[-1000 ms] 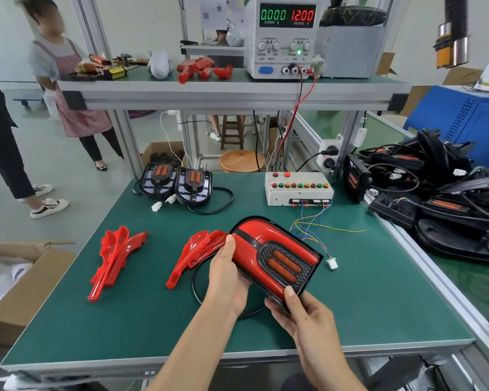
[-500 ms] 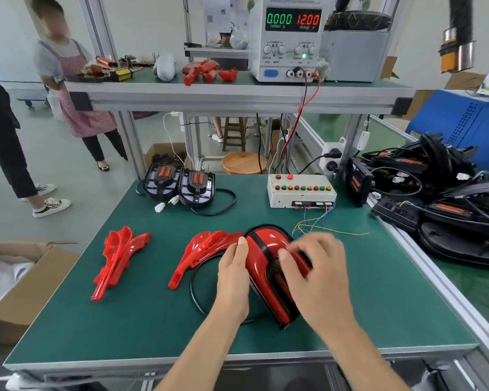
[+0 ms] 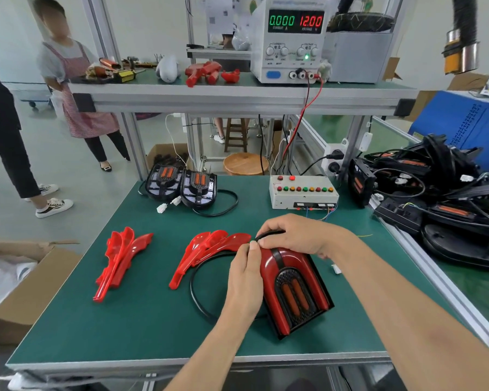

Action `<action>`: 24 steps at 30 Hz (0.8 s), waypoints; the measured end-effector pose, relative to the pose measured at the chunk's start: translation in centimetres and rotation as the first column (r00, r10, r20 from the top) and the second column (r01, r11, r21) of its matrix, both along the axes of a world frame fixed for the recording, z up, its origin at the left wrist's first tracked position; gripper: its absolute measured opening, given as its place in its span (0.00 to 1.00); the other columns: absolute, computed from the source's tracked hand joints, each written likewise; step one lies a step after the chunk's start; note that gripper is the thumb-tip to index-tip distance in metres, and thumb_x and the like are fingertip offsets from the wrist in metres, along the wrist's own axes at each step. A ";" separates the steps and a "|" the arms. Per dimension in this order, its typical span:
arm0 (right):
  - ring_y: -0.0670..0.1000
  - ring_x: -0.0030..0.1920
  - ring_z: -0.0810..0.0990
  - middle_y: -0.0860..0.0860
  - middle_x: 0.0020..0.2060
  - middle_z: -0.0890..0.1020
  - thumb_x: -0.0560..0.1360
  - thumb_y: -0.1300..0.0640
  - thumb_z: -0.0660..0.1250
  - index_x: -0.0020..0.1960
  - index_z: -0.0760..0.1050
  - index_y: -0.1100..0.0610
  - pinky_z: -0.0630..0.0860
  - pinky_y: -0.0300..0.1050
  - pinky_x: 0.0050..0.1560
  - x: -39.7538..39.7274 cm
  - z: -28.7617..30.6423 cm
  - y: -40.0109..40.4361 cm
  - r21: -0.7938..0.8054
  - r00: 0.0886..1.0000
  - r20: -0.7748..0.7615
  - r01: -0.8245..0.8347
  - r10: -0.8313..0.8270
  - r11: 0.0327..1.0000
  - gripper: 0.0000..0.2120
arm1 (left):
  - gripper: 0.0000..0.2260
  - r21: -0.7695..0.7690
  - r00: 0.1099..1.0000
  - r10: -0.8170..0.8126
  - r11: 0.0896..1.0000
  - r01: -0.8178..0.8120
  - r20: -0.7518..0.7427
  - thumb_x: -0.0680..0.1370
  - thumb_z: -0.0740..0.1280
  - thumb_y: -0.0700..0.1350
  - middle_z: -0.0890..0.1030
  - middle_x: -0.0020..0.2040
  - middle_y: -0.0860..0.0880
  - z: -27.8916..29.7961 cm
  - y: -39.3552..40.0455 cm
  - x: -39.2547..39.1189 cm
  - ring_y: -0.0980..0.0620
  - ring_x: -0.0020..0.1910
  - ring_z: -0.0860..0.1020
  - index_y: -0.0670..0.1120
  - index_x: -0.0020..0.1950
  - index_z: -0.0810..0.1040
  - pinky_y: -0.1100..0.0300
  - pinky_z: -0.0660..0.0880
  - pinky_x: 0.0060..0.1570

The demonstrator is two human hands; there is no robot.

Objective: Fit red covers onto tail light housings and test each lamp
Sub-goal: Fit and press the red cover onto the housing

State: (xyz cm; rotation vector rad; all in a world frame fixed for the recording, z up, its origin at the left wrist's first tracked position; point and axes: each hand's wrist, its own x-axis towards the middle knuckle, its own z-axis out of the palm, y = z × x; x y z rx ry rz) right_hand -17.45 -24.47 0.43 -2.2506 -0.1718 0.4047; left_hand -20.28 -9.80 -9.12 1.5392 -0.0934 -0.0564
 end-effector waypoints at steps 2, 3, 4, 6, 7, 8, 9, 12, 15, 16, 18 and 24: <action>0.48 0.52 0.85 0.47 0.49 0.86 0.78 0.52 0.71 0.54 0.84 0.50 0.81 0.45 0.58 -0.1 -0.2 -0.2 0.044 1.000 -0.009 0.016 -0.015 0.999 0.06 | 0.14 0.012 1.000 -0.009 1.000 0.009 0.011 0.84 0.55 0.60 0.84 0.52 0.61 -0.2 -0.2 0.0 0.65 0.54 0.79 0.61 0.54 0.80 0.63 0.72 0.56; 0.49 0.52 0.85 0.48 0.49 0.86 0.78 0.52 0.71 0.54 0.84 0.51 0.81 0.46 0.58 -0.1 -0.3 -0.3 0.057 1.000 -0.002 0.020 -0.020 0.998 0.06 | 0.13 0.018 1.000 -0.009 1.000 0.008 0.012 0.85 0.55 0.59 0.83 0.52 0.62 -0.2 -0.2 0.0 0.66 0.54 0.79 0.60 0.54 0.79 0.63 0.71 0.56; 0.48 0.52 0.85 0.48 0.49 0.86 0.77 0.53 0.72 0.53 0.84 0.51 0.81 0.47 0.59 -0.1 -0.5 -0.3 0.064 1.000 0.009 0.025 -0.026 0.998 0.06 | 0.13 0.024 1.000 -0.005 1.000 0.004 0.011 0.86 0.55 0.58 0.83 0.51 0.64 -0.2 -0.2 0.1 0.67 0.53 0.79 0.61 0.53 0.79 0.64 0.70 0.55; 0.47 0.51 0.85 0.47 0.48 0.86 0.77 0.53 0.72 0.53 0.84 0.51 0.80 0.46 0.59 -0.1 -0.8 -0.3 0.075 0.999 0.027 0.039 -0.041 0.996 0.06 | 0.13 0.039 1.000 0.005 0.999 -0.005 0.013 0.86 0.55 0.56 0.82 0.50 0.67 -0.2 -0.3 0.2 0.69 0.53 0.78 0.61 0.51 0.78 0.65 0.69 0.55; 0.46 0.51 0.84 0.47 0.48 0.86 0.77 0.53 0.72 0.53 0.84 0.51 0.80 0.44 0.59 -0.1 -0.9 -0.4 0.083 0.999 0.033 0.040 -0.043 0.996 0.06 | 0.13 0.047 1.000 0.011 0.999 -0.011 0.016 0.86 0.55 0.55 0.82 0.50 0.67 -0.2 -0.3 0.3 0.68 0.53 0.78 0.61 0.52 0.79 0.65 0.69 0.55; 0.46 0.51 0.84 0.47 0.48 0.86 0.78 0.53 0.72 0.53 0.84 0.51 0.80 0.43 0.59 -0.1 -1.0 -0.4 0.090 0.998 0.041 0.036 -0.040 0.995 0.06 | 0.13 0.052 1.000 0.015 0.999 -0.016 0.020 0.87 0.55 0.55 0.82 0.50 0.67 -0.3 -0.3 0.3 0.68 0.52 0.78 0.60 0.51 0.79 0.65 0.69 0.54; 0.46 0.51 0.84 0.47 0.48 0.86 0.78 0.53 0.72 0.54 0.84 0.52 0.79 0.43 0.59 -0.1 -1.1 -0.4 0.093 0.998 0.047 0.032 -0.037 0.995 0.06 | 0.13 0.060 1.000 0.016 0.998 -0.017 0.022 0.87 0.55 0.55 0.82 0.49 0.68 -0.3 -0.3 0.3 0.69 0.52 0.78 0.61 0.51 0.78 0.66 0.69 0.53; 0.42 0.48 0.83 0.47 0.47 0.86 0.78 0.53 0.72 0.53 0.84 0.52 0.79 0.42 0.58 -0.1 -1.3 -0.4 0.092 0.997 0.058 0.041 -0.046 0.995 0.06 | 0.14 0.070 0.999 0.018 0.997 -0.020 0.031 0.87 0.55 0.54 0.83 0.48 0.65 -0.4 -0.4 0.5 0.68 0.50 0.78 0.59 0.50 0.79 0.65 0.69 0.53; 0.40 0.47 0.83 0.45 0.46 0.86 0.77 0.52 0.72 0.52 0.84 0.50 0.78 0.41 0.58 -0.1 -1.5 -0.3 0.078 0.995 0.088 0.047 -0.054 0.996 0.06 | 0.14 0.071 0.999 0.030 0.997 -0.033 0.043 0.87 0.55 0.54 0.83 0.49 0.59 -0.5 -0.5 0.4 0.63 0.51 0.79 0.56 0.52 0.80 0.60 0.72 0.55; 0.41 0.48 0.83 0.45 0.46 0.86 0.77 0.51 0.72 0.52 0.84 0.50 0.79 0.42 0.58 -0.1 -1.5 -0.4 0.077 0.995 0.088 0.047 -0.054 0.996 0.06 | 0.14 0.069 0.998 0.032 0.997 -0.035 0.049 0.86 0.55 0.55 0.83 0.49 0.59 -0.6 -0.5 0.4 0.63 0.50 0.79 0.56 0.52 0.80 0.60 0.71 0.54; 0.42 0.49 0.84 0.44 0.47 0.86 0.77 0.50 0.72 0.52 0.84 0.49 0.79 0.42 0.57 0.0 -1.6 -0.6 0.079 0.995 0.078 0.056 -0.062 0.995 0.05 | 0.15 0.065 1.000 0.011 0.998 -0.013 0.027 0.84 0.55 0.60 0.83 0.50 0.62 -0.3 -0.4 0.4 0.64 0.51 0.79 0.58 0.52 0.80 0.60 0.71 0.54; 0.49 0.48 0.86 0.50 0.47 0.87 0.78 0.53 0.72 0.51 0.84 0.52 0.82 0.45 0.54 0.0 -2.2 -1.7 0.212 0.983 0.010 0.175 -0.181 0.962 0.04 | 0.30 -0.163 0.973 -0.153 0.979 0.125 -0.171 0.71 0.60 0.75 0.82 0.64 0.58 -0.8 0.0 -0.2 0.59 0.66 0.78 0.61 0.66 0.79 0.58 0.72 0.68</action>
